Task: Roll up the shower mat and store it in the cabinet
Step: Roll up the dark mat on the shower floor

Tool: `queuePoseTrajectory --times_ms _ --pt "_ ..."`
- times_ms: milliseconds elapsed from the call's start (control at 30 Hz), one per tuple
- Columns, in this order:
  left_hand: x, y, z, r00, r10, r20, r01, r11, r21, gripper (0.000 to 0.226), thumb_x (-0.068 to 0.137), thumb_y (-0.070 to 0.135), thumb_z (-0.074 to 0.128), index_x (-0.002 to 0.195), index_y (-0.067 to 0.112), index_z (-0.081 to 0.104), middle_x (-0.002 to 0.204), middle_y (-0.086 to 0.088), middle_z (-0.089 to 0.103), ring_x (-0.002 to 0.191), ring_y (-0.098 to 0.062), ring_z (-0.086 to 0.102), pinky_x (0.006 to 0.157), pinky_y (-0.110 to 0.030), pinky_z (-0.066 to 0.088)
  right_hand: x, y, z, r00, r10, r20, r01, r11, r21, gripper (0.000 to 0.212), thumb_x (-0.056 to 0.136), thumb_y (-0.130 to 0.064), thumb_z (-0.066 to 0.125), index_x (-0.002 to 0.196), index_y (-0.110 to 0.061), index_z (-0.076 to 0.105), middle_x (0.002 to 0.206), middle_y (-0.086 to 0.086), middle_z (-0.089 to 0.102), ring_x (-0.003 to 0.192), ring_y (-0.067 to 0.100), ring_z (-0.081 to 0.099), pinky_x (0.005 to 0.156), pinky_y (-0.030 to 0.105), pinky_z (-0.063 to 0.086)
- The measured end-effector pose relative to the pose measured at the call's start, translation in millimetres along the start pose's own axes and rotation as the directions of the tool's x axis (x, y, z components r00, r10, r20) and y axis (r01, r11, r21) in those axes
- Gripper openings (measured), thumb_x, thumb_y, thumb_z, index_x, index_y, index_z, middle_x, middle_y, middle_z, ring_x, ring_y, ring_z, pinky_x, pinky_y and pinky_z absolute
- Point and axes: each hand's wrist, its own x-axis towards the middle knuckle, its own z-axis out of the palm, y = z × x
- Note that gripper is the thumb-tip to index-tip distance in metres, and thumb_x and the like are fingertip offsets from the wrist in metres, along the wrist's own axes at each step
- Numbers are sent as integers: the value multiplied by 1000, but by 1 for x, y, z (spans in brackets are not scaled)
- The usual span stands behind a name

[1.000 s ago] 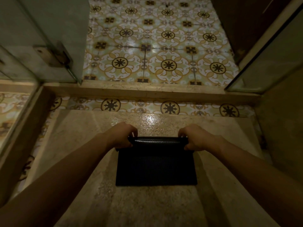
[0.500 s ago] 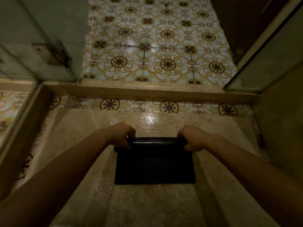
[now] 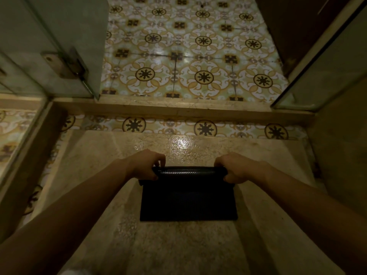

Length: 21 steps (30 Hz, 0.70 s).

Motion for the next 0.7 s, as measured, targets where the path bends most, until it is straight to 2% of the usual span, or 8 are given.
queuePoseTrajectory --times_ms 100,167,267,367,500,633,700 --pt "1 4 4 1000 -5 -9 6 999 35 43 73 20 81 108 28 56 115 0 67 95 -15 61 73 -24 46 -1 -1 3 999 25 -25 -25 1000 8 45 75 -18 76 117 -23 58 112 4 62 98 20 59 77 30 52" --pt "0 7 7 1000 4 -15 -2 996 86 51 71 24 82 113 29 54 112 0 66 94 -15 57 73 -26 44 -3 -3 7 1000 11 -28 -11 1000 -20 50 74 -20 78 121 -22 58 114 4 58 101 22 57 75 27 48" --pt "-3 8 11 998 55 -25 -51 987 155 56 70 29 82 118 31 53 108 1 55 92 -14 49 72 -26 41 -7 -3 10 999 -37 -25 36 998 -53 49 75 -26 77 121 -20 61 114 5 54 102 23 55 73 26 42" --pt "-7 6 11 998 58 -7 -57 993 104 55 70 29 81 118 31 55 106 4 51 96 -15 51 71 -25 41 -9 -2 6 999 -54 -4 54 998 -24 43 75 -25 73 117 -18 65 110 6 60 100 23 58 75 28 46" --pt "-9 5 7 998 21 55 -22 1000 6 54 72 23 81 119 31 55 113 3 61 93 -12 55 75 -26 43 -9 -5 7 999 -35 4 35 999 -17 41 74 -24 75 113 -19 64 107 3 61 93 19 57 74 29 49" --pt "-11 12 15 999 40 25 -42 994 105 54 72 23 81 118 29 53 115 0 65 97 -18 59 73 -24 41 -10 -6 13 999 -46 -23 44 997 -66 45 69 -32 80 108 -23 59 99 -2 51 87 15 47 68 26 40" --pt "-12 12 16 999 51 14 -52 993 107 53 71 25 81 117 27 54 114 -1 65 97 -18 58 72 -24 41 -11 -5 15 999 -47 -26 46 997 -60 47 69 -33 81 108 -24 57 103 -1 52 89 15 47 68 27 40"
